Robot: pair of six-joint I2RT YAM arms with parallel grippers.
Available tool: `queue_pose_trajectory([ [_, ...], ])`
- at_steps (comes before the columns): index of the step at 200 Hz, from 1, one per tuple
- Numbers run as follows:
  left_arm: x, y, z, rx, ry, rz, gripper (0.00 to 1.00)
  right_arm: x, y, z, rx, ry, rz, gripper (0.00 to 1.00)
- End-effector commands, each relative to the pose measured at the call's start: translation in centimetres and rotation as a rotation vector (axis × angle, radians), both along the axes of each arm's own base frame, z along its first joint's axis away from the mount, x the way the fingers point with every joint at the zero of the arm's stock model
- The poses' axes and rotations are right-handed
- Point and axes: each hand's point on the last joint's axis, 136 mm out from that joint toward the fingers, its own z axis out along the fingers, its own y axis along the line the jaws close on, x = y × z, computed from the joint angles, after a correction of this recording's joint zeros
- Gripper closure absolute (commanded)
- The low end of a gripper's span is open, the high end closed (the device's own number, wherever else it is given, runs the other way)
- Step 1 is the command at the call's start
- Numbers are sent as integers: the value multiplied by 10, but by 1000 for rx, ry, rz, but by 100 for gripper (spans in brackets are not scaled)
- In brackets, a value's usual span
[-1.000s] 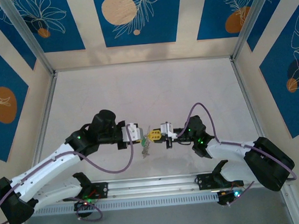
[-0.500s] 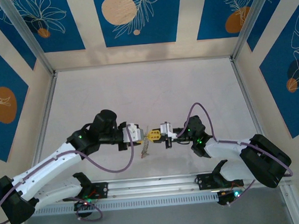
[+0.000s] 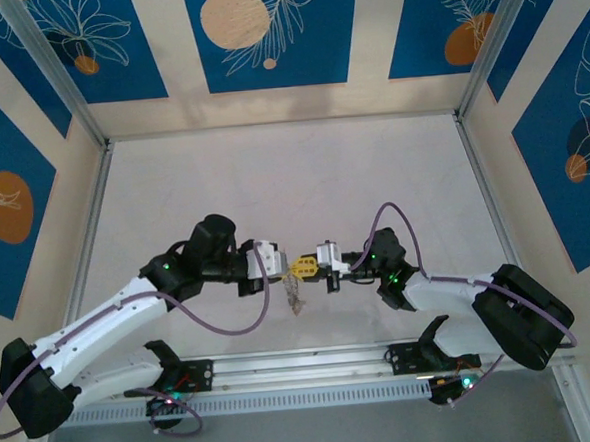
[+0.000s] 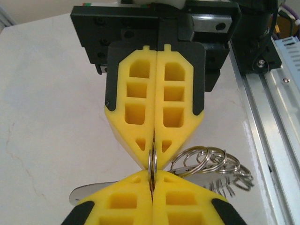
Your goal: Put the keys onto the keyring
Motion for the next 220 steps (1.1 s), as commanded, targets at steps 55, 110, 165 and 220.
queue_pose_trajectory([
  [55,2,16,1,214,-4,-30,100,17,3,-3,-76,-7,-98,77],
  [110,6,12,-8,379,-3,-35,100,20,9,-3,-75,6,-116,75],
  [165,5,2,-2,347,-1,-55,100,22,15,-10,-73,40,-112,79],
  [220,5,0,-5,336,-3,-58,95,19,17,-6,-51,48,-91,100],
])
